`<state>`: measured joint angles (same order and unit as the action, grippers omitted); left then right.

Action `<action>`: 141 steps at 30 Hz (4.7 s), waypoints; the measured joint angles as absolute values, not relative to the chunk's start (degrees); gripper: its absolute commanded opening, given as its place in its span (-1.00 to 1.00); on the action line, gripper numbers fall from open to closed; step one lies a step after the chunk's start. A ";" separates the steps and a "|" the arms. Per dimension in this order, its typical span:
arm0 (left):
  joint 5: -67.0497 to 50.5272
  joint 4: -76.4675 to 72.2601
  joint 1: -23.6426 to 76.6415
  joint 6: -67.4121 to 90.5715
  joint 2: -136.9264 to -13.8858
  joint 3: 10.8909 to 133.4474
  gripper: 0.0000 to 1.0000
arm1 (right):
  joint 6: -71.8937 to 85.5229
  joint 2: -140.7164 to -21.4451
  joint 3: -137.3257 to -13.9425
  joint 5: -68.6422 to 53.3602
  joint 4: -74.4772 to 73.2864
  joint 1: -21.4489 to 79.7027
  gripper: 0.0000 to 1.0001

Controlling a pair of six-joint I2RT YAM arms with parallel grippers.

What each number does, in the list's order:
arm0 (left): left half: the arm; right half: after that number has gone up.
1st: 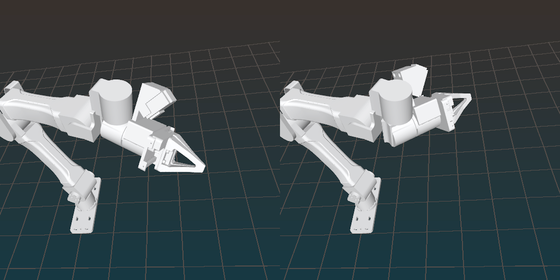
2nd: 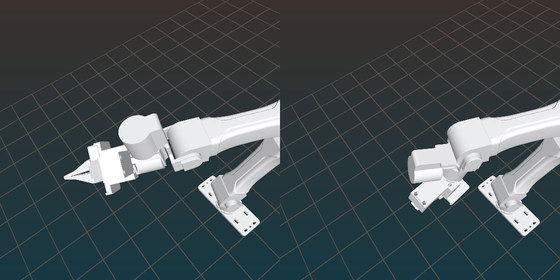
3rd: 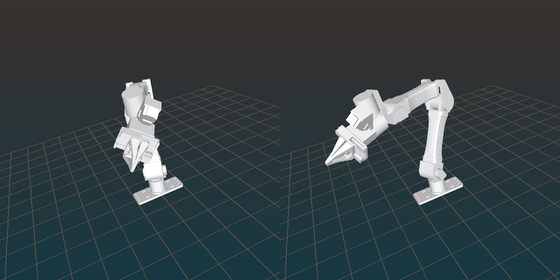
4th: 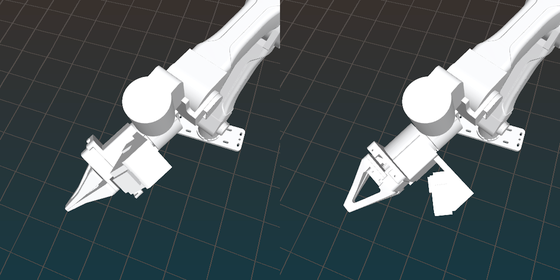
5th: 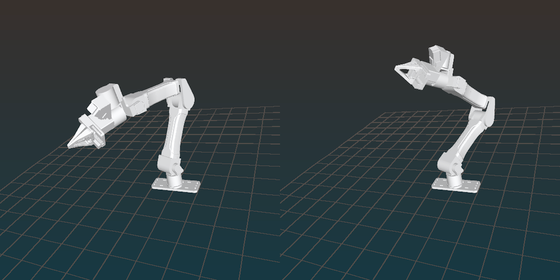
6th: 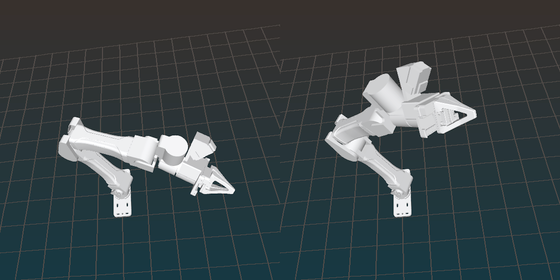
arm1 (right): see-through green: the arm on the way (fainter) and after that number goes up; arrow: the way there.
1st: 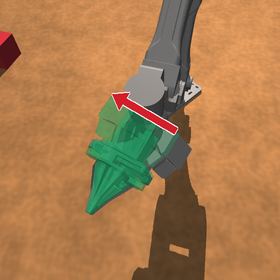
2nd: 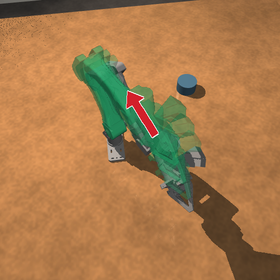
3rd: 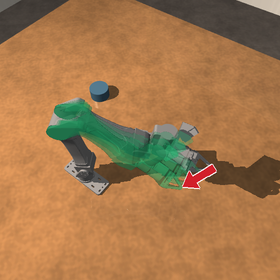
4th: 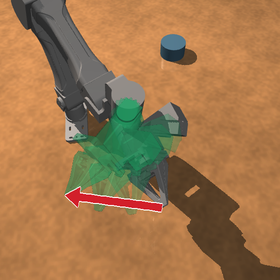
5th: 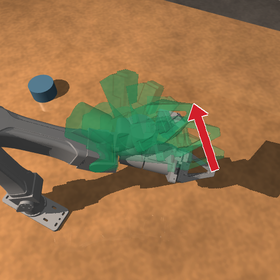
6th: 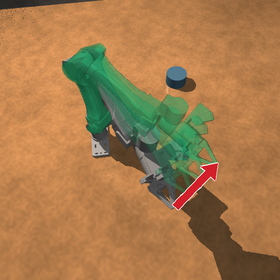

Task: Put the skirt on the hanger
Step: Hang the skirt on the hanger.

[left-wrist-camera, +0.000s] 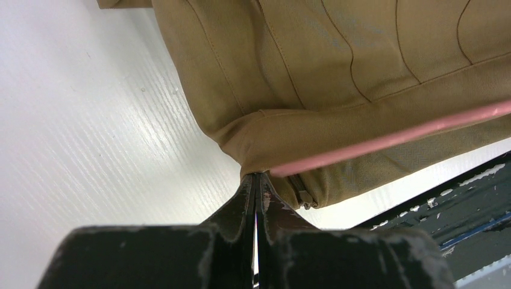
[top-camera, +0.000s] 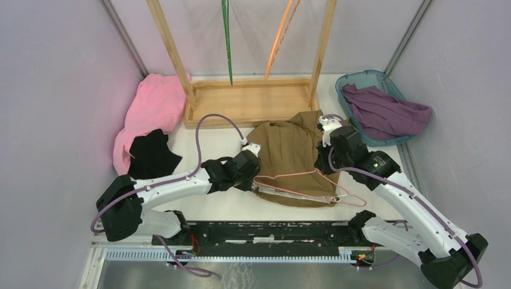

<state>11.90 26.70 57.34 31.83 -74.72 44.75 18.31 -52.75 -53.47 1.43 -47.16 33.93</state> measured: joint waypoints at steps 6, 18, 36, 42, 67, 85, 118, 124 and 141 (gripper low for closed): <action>11.90 26.92 56.97 31.83 -74.74 45.39 -0.94 | 17.45 -51.86 -53.47 -0.10 -48.05 33.89 -0.97; 11.92 27.75 56.95 31.79 -74.85 47.37 -0.94 | 16.34 -50.78 -53.47 -1.69 -49.21 33.85 -0.97; 11.68 27.77 56.84 30.22 -74.85 47.64 -0.94 | 16.51 -54.17 -52.58 1.58 -47.20 33.93 -0.97; 11.62 27.77 56.86 29.89 -74.91 47.64 -0.94 | 16.67 -52.64 -52.58 2.57 -47.40 34.13 -0.97; 11.44 27.79 56.86 29.47 -75.29 48.25 -0.93 | 16.60 -48.29 -54.85 6.46 -49.91 34.13 -0.98; 11.38 28.71 56.86 28.38 -76.34 51.70 -0.94 | 16.14 -49.45 -54.61 2.55 -49.93 34.13 -0.97; 5.93 29.36 56.86 28.32 -75.96 53.01 -0.93 | 16.75 -54.52 -53.36 1.54 -46.41 34.13 -0.97; 5.19 28.10 56.95 28.34 -76.05 54.43 -0.93 | 17.41 -55.70 -52.36 1.23 -44.42 34.13 -0.97; 5.17 27.38 57.89 28.34 -76.40 55.61 -0.93 | 22.33 -57.23 -47.72 -1.61 -33.76 34.13 -0.97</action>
<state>5.17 27.38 57.89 28.34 -76.40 55.61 22.33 -57.23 -47.72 -1.61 -33.76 34.13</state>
